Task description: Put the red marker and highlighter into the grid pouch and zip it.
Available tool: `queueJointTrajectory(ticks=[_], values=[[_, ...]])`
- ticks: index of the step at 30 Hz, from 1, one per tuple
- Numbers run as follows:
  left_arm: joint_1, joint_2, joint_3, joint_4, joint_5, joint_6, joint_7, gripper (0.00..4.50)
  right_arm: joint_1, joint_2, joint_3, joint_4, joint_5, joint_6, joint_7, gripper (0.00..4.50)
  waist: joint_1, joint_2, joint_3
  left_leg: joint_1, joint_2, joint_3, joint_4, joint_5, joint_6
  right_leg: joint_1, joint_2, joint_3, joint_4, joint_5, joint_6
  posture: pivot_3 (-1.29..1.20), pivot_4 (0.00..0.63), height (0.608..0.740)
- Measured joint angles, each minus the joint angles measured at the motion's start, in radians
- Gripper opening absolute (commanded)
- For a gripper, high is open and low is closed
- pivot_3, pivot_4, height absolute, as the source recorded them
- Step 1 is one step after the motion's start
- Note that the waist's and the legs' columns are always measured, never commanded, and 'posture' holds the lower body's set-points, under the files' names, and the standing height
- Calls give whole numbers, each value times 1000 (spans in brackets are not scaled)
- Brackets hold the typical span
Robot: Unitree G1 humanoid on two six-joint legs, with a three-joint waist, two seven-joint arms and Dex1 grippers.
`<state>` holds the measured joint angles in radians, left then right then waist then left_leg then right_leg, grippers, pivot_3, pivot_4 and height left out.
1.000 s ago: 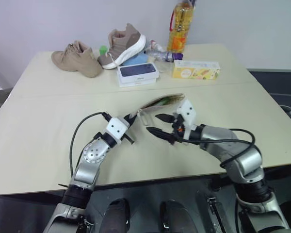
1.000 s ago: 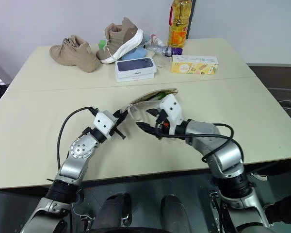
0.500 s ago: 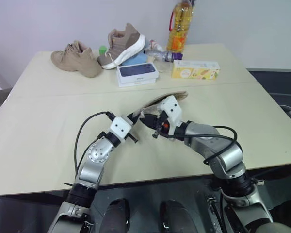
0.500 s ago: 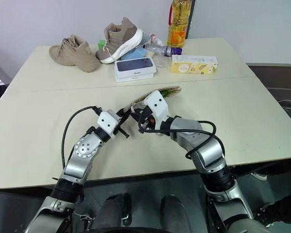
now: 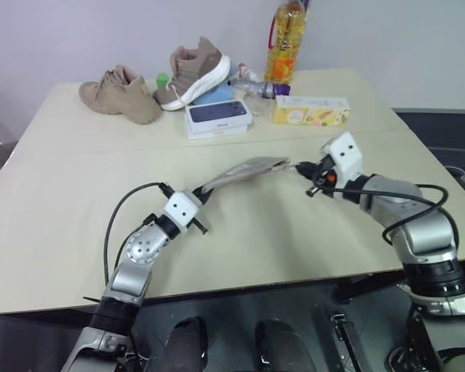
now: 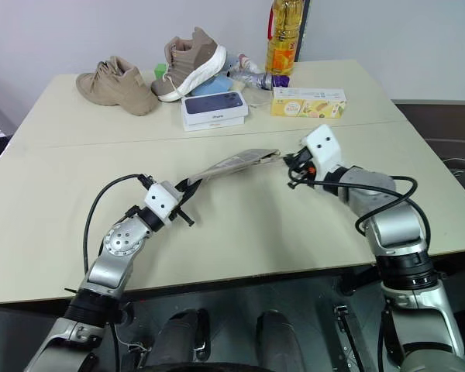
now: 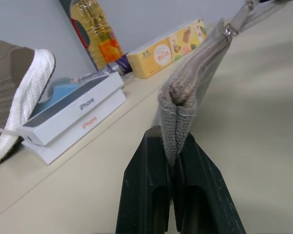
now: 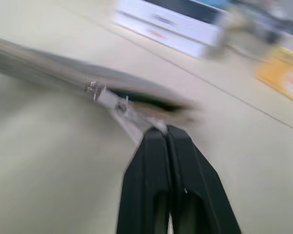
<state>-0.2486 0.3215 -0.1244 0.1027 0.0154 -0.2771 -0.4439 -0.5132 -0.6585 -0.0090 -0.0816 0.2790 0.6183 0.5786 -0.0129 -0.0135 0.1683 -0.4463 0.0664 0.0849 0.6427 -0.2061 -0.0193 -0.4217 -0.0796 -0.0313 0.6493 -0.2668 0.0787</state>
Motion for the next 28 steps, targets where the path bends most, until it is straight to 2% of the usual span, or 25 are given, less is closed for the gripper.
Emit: queueJointTrajectory(ticks=[4,7,10,11,12,14,21,28], values=[[28,26,2,-21,-25,2,-26,0,4,-22,-5,70,-43,-48,-5,60,0,0,0,0,0,0,-1,0,0,-1,0,0,0,0,0,0,150,736],[52,32,10,-33,-51,15,-38,992,21,-22,-5,69,-42,-58,13,868,1,0,0,0,0,0,-1,0,0,-1,0,0,0,0,0,0,150,736],[86,55,45,-34,-78,54,-49,2457,64,-26,-8,62,-32,-57,50,2361,1,0,0,0,0,0,-1,0,0,-1,0,0,0,0,0,0,150,736],[97,62,53,-35,-82,63,-52,2815,81,-29,-9,58,-24,-56,66,2752,1,0,0,0,0,0,-1,0,0,-1,0,0,0,0,0,0,150,736],[111,69,61,-43,-85,78,-56,3394,101,-33,-9,41,-17,-55,84,3323,1,0,0,0,0,0,-1,0,0,-1,0,0,0,0,0,0,150,736],[152,86,74,-76,-99,108,-65,4390,141,-42,-19,13,12,-55,122,3331,1,0,0,0,0,0,-1,0,0,-1,0,0,0,0,0,0,150,736],[322,113,199,-186,-189,227,-59,4390,326,-105,-142,-32,100,-59,250,3331,2,-1,0,1,1,-2,-1,0,0,0,-1,0,-1,0,0,0,150,736],[403,113,276,-269,-234,338,-18,4390,354,-101,-206,10,118,-95,255,3331,-1,-1,0,3,1,-3,-1,-1,-1,-1,-2,0,-2,0,-2,0,150,736]])
